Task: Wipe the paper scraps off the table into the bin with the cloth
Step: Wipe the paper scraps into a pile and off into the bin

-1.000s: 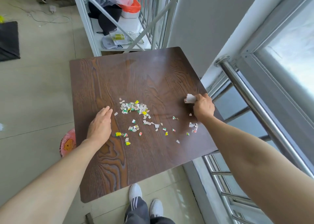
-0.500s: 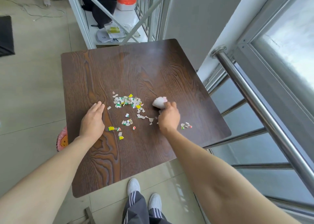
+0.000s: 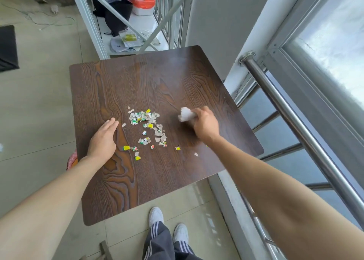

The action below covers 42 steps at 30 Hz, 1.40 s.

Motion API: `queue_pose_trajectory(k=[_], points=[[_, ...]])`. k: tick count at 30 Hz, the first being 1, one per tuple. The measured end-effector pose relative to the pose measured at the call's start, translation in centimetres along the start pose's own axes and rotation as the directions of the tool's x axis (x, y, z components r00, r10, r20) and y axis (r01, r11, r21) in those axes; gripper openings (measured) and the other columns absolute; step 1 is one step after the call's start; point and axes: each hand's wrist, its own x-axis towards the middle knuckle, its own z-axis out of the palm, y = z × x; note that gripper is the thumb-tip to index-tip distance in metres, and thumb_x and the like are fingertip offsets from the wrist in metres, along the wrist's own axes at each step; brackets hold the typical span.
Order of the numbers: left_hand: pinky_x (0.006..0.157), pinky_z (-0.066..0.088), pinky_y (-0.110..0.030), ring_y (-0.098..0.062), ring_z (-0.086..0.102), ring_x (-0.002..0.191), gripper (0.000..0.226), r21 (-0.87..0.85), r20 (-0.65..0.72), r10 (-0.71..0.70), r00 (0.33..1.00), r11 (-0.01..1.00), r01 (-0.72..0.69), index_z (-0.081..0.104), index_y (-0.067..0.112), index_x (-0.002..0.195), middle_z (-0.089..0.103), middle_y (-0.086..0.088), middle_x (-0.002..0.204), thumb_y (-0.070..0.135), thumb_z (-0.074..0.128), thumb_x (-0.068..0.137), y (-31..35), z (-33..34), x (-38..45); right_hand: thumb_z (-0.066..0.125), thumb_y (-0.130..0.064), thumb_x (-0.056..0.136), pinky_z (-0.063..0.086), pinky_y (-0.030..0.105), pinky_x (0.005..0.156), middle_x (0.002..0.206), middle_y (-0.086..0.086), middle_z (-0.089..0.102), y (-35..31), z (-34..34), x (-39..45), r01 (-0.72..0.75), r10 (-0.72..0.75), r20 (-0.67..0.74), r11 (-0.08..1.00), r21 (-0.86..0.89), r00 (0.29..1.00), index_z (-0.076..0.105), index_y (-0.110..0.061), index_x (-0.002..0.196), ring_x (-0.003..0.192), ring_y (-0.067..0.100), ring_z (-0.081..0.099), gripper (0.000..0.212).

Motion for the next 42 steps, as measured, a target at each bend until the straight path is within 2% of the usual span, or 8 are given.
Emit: queue_pose_trajectory(k=[6,14,22,30,32,35,38,42], points=[[0.116,0.025,-0.036,-0.021,0.026,0.144,0.062,0.028,0.028,-0.010,1.000,1.000,0.009,0.035,0.007,0.145,0.029,-0.005,0.155,-0.013,0.038,0.087,0.4,-0.5,0.0,0.046,-0.005,0.088,0.047,0.042,0.078,0.108,0.013,0.053,6.5,-3.0,-3.7,-0.178,0.178,-0.017,0.968,-0.178,0.984,0.063,-0.017,0.117,0.107,0.035,0.052,0.036],[0.109,0.036,-0.043,-0.028,0.038,0.134,0.050,-0.003,-0.041,-0.092,0.995,0.996,0.092,0.047,0.006,0.137,0.041,-0.007,0.148,-0.009,0.039,0.090,1.1,-0.3,-1.5,0.046,-0.006,0.085,0.046,0.036,0.079,0.112,0.013,0.053,1.8,0.1,-6.9,-0.388,0.390,-0.060,0.920,0.050,0.919,0.060,-0.010,0.119,0.089,0.038,0.061,0.037],[0.114,0.031,-0.039,-0.022,0.033,0.139,0.060,-0.057,-0.082,-0.135,0.987,0.990,0.131,0.042,0.008,0.141,0.037,-0.004,0.151,-0.014,0.041,0.085,1.4,0.2,-1.8,0.052,-0.008,0.085,0.046,0.037,0.084,0.117,0.011,0.053,-4.7,4.0,-6.0,-0.406,0.419,-0.010,0.884,0.231,0.908,0.058,-0.006,0.118,0.094,0.037,0.062,0.034],[0.116,0.028,-0.037,-0.019,0.026,0.143,0.066,-0.049,-0.062,-0.089,0.994,0.995,0.086,0.036,0.010,0.145,0.030,-0.002,0.155,-0.016,0.042,0.084,0.6,0.7,-1.8,0.043,-0.002,0.088,0.045,0.033,0.087,0.120,0.016,0.057,-9.7,6.3,-3.5,-0.313,0.278,0.154,0.898,0.310,0.948,0.061,-0.004,0.119,0.105,0.034,0.058,0.035],[0.117,0.026,-0.036,-0.019,0.025,0.144,0.066,-0.048,-0.035,-0.059,0.998,0.997,0.057,0.035,0.011,0.145,0.029,-0.002,0.155,-0.016,0.041,0.085,0.3,0.3,-1.7,0.045,-0.006,0.089,0.044,0.029,0.080,0.117,0.019,0.062,-9.9,6.2,-2.8,-0.286,0.232,0.189,0.894,0.344,0.954,0.064,-0.003,0.117,0.101,0.030,0.059,0.034],[0.114,0.028,-0.036,-0.023,0.031,0.140,0.061,-0.041,-0.022,-0.034,0.999,0.999,0.033,0.041,0.009,0.142,0.034,-0.005,0.153,-0.014,0.039,0.086,0.0,-0.3,-2.0,0.045,-0.006,0.087,0.037,0.025,0.071,0.110,0.020,0.062,-8.8,4.7,-2.9,-0.227,0.201,0.118,0.929,0.291,0.973,0.067,-0.004,0.108,0.096,0.033,0.060,0.031],[0.110,0.034,-0.039,-0.025,0.037,0.135,0.055,-0.045,-0.047,-0.069,0.997,0.997,0.067,0.047,0.008,0.138,0.041,-0.006,0.148,-0.012,0.039,0.087,0.0,-0.6,-3.0,0.042,-0.005,0.089,0.045,0.033,0.082,0.118,0.014,0.056,-6.7,2.1,-4.2,-0.229,0.226,0.038,0.964,0.133,0.973,0.064,-0.008,0.117,0.100,0.034,0.060,0.036],[0.104,0.040,-0.042,-0.026,0.039,0.134,0.051,0.001,-0.066,-0.081,0.995,0.997,0.081,0.049,0.008,0.135,0.041,-0.006,0.148,-0.008,0.042,0.088,-0.3,-1.0,-5.0,0.042,-0.004,0.088,0.047,0.038,0.089,0.126,0.014,0.052,-5.0,2.2,-6.9,-0.321,0.317,0.074,0.946,0.052,0.945,0.056,-0.008,0.127,0.106,0.036,0.059,0.041]])
